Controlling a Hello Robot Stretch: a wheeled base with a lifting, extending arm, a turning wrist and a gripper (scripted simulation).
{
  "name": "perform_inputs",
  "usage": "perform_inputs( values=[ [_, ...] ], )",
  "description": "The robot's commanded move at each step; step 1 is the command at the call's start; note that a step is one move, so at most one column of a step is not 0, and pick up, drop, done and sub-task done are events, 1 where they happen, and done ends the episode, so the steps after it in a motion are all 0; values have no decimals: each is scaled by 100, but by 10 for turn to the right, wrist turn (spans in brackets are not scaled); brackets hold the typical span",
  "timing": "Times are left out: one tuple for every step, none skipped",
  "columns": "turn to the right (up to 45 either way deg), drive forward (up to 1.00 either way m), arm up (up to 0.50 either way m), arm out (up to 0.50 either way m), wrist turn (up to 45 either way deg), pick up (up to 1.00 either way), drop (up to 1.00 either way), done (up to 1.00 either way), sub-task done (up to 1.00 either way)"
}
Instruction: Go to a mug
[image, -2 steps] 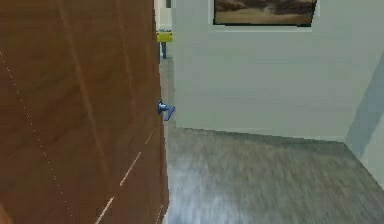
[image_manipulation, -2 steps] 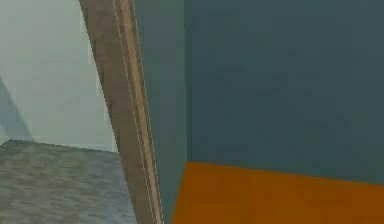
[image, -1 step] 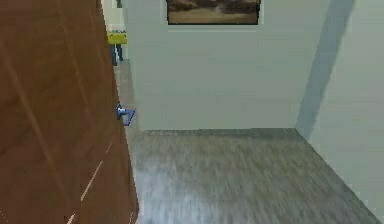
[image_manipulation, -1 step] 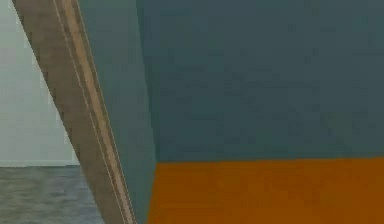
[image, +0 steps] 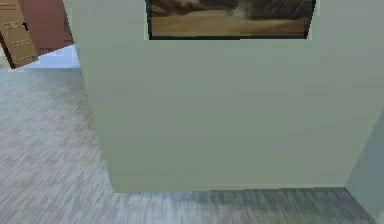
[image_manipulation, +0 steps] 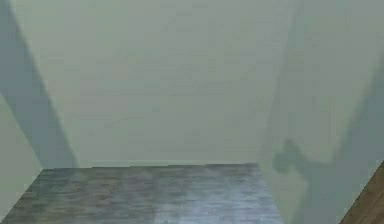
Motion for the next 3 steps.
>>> perform_inputs(
  values=[
    [30, 0, 0, 0, 0, 0, 0, 0, 0],
    [0, 20, 0, 0, 0, 0, 0, 0, 0],
    [300, 0, 0, 0, 0, 0, 0, 0, 0]
  ],
)
